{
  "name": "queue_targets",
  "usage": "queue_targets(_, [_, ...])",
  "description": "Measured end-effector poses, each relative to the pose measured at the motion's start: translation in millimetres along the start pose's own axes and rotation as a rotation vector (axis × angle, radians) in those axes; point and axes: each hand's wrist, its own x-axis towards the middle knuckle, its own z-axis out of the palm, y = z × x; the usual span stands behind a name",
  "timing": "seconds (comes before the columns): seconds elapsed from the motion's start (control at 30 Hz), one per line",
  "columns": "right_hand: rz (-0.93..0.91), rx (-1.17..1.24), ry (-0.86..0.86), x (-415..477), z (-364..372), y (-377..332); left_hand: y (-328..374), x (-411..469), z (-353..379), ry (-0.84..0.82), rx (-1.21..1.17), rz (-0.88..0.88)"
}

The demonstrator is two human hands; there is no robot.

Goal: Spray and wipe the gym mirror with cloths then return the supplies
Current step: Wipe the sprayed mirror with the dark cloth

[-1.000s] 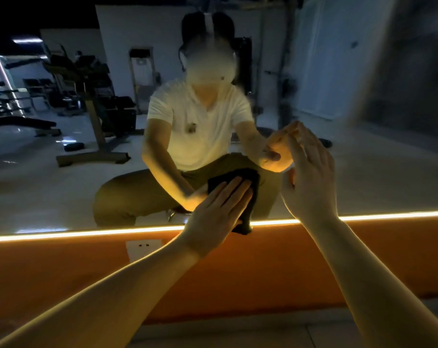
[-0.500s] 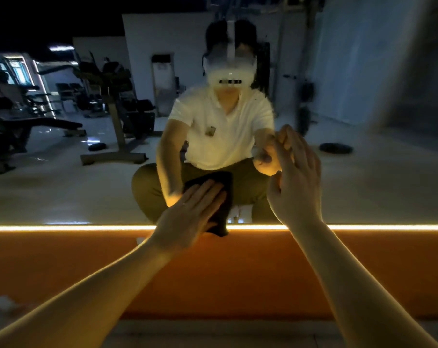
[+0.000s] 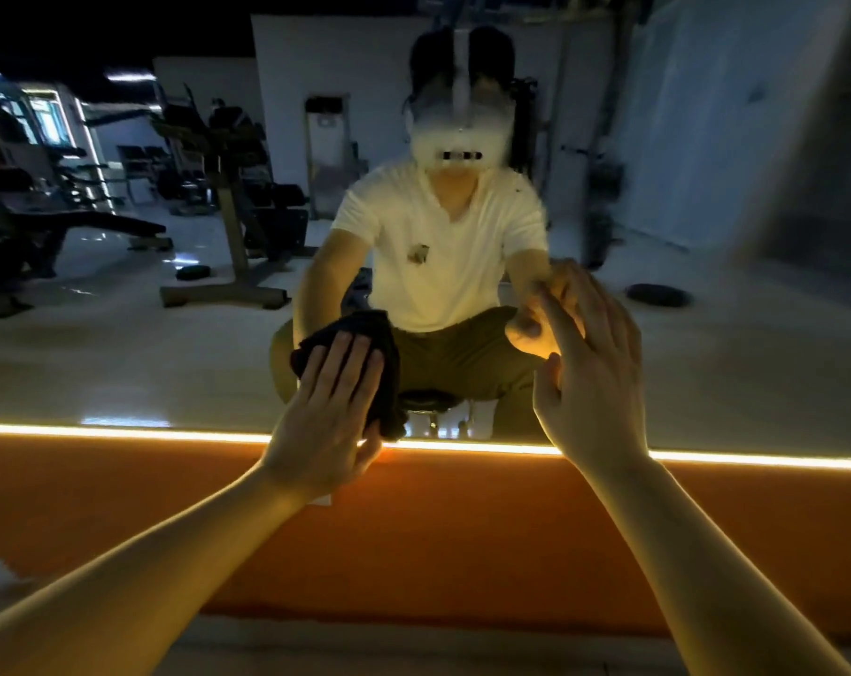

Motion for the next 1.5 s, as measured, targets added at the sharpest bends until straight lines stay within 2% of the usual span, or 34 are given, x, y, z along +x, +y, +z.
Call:
queue_targets(0.13, [0.057, -0.027, 0.013, 3, -7, 17, 50, 50, 6, 0.059, -0.077, 0.068])
queue_targets(0.33, [0.123, -0.051, 0.033, 1, -14, 35, 132, 110, 10, 0.041, -0.075, 0.193])
queue_targets(0.43, [0.127, -0.034, 0.037, 4, -16, 34, 125, 112, 11, 0.032, -0.043, 0.254])
queue_targets(0.53, [0.080, -0.005, 0.045, 5, -14, 25, 82, 97, 6, 0.038, -0.005, 0.292])
queue_targets(0.67, [0.017, 0.036, 0.051, 5, -4, 10, 4, 63, -13, 0.047, 0.013, 0.183])
queue_targets(0.83, [0.040, 0.058, 0.055, 4, 8, -1, -72, 25, -45, 0.047, 0.059, -0.045])
queue_targets(1.0, [0.055, 0.052, 0.058, 5, 7, -1, -56, 32, -45, 0.155, -0.087, -0.220])
queue_targets(1.07, [0.053, 0.055, 0.058, 5, 6, 0, -40, 48, -34, 0.201, -0.070, -0.243])
queue_targets(1.3, [0.055, 0.108, 0.099, 13, -4, 13, 39, 129, -23, 0.197, -0.037, -0.022])
queue_targets(1.5, [0.153, 0.139, 0.190, 19, -10, 21, 109, 174, -23, 0.177, -0.018, 0.162])
